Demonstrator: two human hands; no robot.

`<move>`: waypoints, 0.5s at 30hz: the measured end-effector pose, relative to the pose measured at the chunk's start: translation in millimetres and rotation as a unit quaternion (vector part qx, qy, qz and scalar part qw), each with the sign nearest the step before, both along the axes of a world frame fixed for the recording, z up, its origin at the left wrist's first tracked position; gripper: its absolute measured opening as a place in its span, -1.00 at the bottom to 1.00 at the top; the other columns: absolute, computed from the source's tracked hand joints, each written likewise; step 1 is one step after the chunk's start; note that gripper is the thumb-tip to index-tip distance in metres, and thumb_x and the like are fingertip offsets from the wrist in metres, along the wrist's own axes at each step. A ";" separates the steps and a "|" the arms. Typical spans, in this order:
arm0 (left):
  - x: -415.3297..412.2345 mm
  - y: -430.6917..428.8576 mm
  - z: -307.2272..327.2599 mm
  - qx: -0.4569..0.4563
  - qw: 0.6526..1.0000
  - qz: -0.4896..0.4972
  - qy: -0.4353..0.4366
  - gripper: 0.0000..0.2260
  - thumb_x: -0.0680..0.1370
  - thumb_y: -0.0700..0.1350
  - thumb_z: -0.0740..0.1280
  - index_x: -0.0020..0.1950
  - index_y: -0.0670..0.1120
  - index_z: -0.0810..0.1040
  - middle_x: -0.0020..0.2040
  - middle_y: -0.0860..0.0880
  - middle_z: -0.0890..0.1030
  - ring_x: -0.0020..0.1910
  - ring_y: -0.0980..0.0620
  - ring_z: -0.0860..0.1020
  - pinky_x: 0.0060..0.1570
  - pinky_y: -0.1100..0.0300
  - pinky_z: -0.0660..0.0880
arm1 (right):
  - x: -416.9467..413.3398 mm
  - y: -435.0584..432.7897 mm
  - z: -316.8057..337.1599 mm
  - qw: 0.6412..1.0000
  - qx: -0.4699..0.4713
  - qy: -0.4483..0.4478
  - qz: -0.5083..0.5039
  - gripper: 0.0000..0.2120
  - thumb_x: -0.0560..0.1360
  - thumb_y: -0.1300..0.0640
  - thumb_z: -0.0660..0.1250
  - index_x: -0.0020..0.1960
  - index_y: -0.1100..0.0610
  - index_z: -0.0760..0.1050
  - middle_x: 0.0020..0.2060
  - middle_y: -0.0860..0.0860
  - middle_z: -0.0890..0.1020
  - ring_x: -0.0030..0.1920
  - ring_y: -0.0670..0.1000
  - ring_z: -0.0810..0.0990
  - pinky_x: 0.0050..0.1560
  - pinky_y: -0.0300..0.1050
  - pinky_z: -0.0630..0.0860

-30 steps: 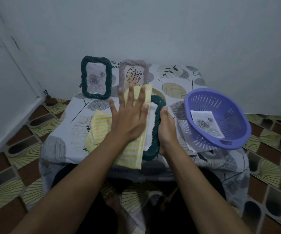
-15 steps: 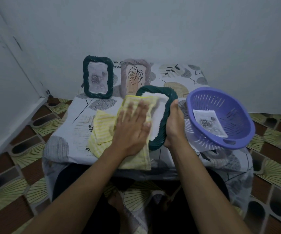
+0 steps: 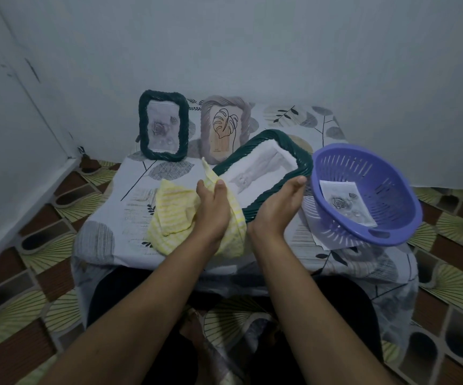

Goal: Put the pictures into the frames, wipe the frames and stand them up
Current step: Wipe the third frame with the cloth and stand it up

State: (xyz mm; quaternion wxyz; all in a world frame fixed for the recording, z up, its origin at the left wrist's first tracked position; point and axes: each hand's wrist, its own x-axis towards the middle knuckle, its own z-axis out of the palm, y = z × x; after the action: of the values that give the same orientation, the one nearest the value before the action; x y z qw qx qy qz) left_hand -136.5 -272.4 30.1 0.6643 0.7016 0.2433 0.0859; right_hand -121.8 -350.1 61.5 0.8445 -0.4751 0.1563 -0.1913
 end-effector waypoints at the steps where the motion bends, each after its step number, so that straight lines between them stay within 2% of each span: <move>1: 2.9 -0.4 0.2 -0.028 1.000 0.013 -0.001 -0.43 0.68 0.16 0.06 0.62 0.07 -0.09 0.57 -0.08 0.24 0.51 -0.15 0.26 0.47 -0.09 0.23 | 0.1 2.1 -0.2 1.000 -0.002 0.002 -0.004 -0.55 0.73 -0.02 -0.05 0.54 0.13 0.25 0.35 -0.12 0.34 0.32 -0.22 0.28 0.30 -0.29 0.24; 3: 6.2 -1.6 -0.9 -0.080 0.996 0.044 -0.011 -0.42 0.67 0.13 0.13 0.62 0.05 -0.02 0.48 -0.01 0.33 0.42 -0.08 0.34 0.43 -0.05 0.28 | -0.2 5.8 0.2 1.000 0.001 -0.002 -0.005 -0.58 0.73 -0.02 -0.04 0.50 0.09 0.30 0.28 -0.20 0.36 0.28 -0.24 0.33 0.29 -0.28 0.25; 5: 7.1 -1.4 -1.4 -0.110 0.991 0.074 -0.016 -0.46 0.67 0.10 0.15 0.59 -0.03 0.10 0.41 0.00 0.39 0.36 -0.05 0.39 0.40 -0.03 0.33 | 0.9 6.0 -2.6 1.000 0.013 -0.019 0.012 -0.72 0.73 0.01 0.00 0.25 0.00 0.46 0.16 -0.26 0.50 0.16 -0.23 0.50 0.28 -0.18 0.38; 7: 7.6 3.9 -3.2 -0.112 0.988 0.103 -0.019 -0.52 0.67 0.11 0.14 0.54 -0.07 0.22 0.39 -0.05 0.45 0.32 -0.09 0.45 0.37 -0.08 0.39 | 1.5 2.1 -7.1 0.997 0.049 -0.027 0.048 -0.75 0.72 0.06 0.07 0.14 0.03 0.52 0.05 -0.11 0.62 0.09 -0.10 0.60 0.23 -0.06 0.52; 10: 8.5 19.7 -2.9 -0.083 0.988 0.123 -0.031 -0.50 0.67 0.15 0.13 0.51 -0.11 0.29 0.38 -0.08 0.47 0.33 -0.10 0.46 0.37 -0.09 0.40 | 0.0 -8.0 -10.8 0.985 0.129 -0.028 0.114 -0.73 0.68 0.07 0.10 0.22 0.15 0.50 0.04 0.05 0.63 0.05 0.03 0.61 0.03 -0.11 0.57; 12: 8.8 31.7 -4.3 -0.044 0.992 0.113 -0.038 -0.45 0.63 0.23 0.13 0.47 -0.11 0.36 0.38 -0.11 0.50 0.34 -0.12 0.47 0.36 -0.12 0.41 | 2.4 -15.9 -11.2 0.976 0.165 -0.018 0.141 -0.69 0.68 0.05 0.05 0.12 0.14 0.53 -0.06 0.05 0.66 -0.02 0.04 0.63 -0.05 -0.10 0.55; 15: 8.9 46.5 -6.8 0.028 0.992 0.116 -0.046 -0.54 0.65 0.21 0.13 0.25 -0.11 0.55 0.09 -0.08 0.63 0.11 -0.10 0.58 0.13 0.00 0.52 | 7.3 -26.4 -5.1 0.973 0.164 0.007 0.160 -0.69 0.67 0.04 0.03 -0.03 0.11 0.51 -0.29 0.00 0.69 -0.22 0.00 0.64 -0.24 -0.17 0.56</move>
State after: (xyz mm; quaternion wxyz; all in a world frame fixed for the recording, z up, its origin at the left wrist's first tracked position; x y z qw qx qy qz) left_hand -127.7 -225.9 23.2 0.6406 0.6821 0.2898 0.2009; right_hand -114.5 -376.5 56.4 0.9296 -0.3501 0.1133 -0.0221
